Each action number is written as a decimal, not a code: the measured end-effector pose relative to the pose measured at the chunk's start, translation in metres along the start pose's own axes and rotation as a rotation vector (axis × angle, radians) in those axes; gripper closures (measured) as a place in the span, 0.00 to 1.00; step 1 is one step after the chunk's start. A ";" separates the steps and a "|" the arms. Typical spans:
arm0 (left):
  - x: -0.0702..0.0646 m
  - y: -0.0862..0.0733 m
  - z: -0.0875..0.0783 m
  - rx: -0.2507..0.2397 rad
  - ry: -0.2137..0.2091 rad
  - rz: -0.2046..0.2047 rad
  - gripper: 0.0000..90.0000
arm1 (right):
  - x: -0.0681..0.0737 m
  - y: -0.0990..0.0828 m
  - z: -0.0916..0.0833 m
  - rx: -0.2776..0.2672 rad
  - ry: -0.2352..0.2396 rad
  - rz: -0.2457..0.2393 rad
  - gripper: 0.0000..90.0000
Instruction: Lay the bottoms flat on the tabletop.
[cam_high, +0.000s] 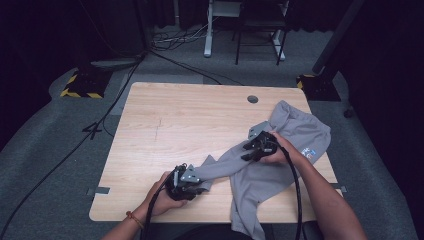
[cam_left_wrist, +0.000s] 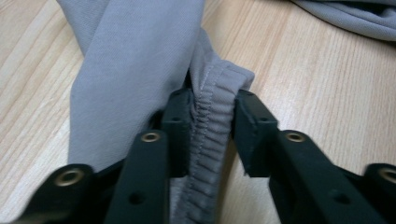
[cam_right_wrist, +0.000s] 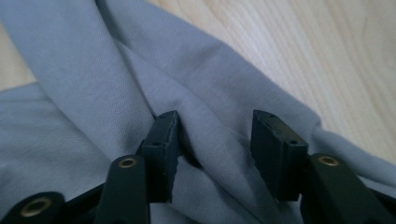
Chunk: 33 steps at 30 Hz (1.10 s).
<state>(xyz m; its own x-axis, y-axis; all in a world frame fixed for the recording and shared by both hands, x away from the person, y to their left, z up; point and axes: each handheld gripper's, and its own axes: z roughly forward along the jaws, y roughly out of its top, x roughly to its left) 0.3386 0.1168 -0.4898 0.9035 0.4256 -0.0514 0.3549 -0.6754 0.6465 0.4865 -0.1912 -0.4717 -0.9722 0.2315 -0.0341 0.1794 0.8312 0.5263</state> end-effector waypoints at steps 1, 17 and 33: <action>0.002 0.000 -0.001 0.004 0.000 -0.004 0.82 | 0.000 -0.001 0.002 0.002 -0.005 -0.008 0.65; 0.007 -0.052 -0.059 0.042 0.076 -0.013 0.94 | -0.047 0.061 -0.026 -0.185 -0.370 0.136 0.98; 0.017 -0.114 -0.113 -0.003 0.116 -0.176 0.92 | -0.045 0.157 0.068 -0.103 -0.450 0.063 0.69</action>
<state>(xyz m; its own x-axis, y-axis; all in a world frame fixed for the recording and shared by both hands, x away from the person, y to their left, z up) 0.2867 0.2692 -0.4785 0.7937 0.6036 -0.0754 0.5037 -0.5826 0.6379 0.5682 -0.0371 -0.4453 -0.7938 0.4955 -0.3526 0.1985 0.7591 0.6199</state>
